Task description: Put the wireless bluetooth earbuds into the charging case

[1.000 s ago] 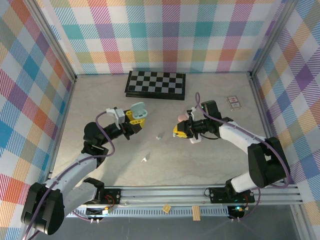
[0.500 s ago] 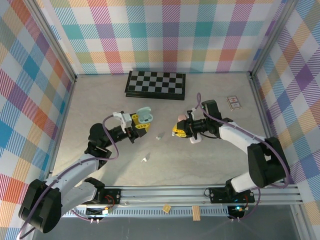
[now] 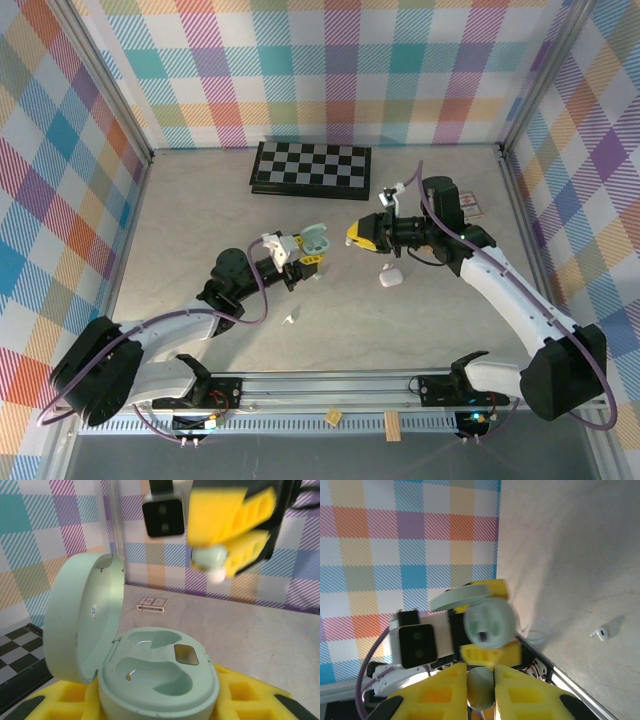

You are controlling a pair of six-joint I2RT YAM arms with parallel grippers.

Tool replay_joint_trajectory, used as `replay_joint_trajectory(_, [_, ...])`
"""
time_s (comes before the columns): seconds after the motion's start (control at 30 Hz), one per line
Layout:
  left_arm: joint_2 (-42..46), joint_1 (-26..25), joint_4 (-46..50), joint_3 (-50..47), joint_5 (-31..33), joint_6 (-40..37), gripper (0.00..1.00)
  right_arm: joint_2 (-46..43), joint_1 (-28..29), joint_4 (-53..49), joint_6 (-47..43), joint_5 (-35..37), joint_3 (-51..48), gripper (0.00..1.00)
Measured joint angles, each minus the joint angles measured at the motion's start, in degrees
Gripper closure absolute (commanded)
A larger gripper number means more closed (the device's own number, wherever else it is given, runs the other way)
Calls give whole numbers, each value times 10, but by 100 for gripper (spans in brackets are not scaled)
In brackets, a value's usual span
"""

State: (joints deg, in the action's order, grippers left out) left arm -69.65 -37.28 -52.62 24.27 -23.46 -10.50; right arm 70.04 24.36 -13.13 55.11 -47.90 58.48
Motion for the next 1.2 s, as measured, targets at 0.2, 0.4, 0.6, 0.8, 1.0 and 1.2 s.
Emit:
replay_joint_trajectory(0.2, [-39, -30, -16, 27, 40, -18, 71, 0, 29, -37, -38, 23, 44, 83])
replay_joint_trajectory(0.4, [-67, -55, -31, 45, 67, -29, 71, 9, 55, -63, -73, 47, 63, 85])
replay_joint_trajectory(0.6, [-88, -79, -34, 65, 80, -33, 71, 27, 68, -81, -98, 70, 76, 85])
replay_joint_trajectory(0.8, [-94, -90, -35, 69, 82, -40, 71, 30, 72, -95, -117, 101, 76, 86])
replay_joint_trajectory(1.0, [-94, -92, -34, 74, 82, -39, 71, 30, 72, -105, -128, 124, 76, 86])
replay_joint_trajectory(1.2, [-95, -93, -31, 76, 86, -32, 71, 30, 72, -105, -132, 125, 76, 84])
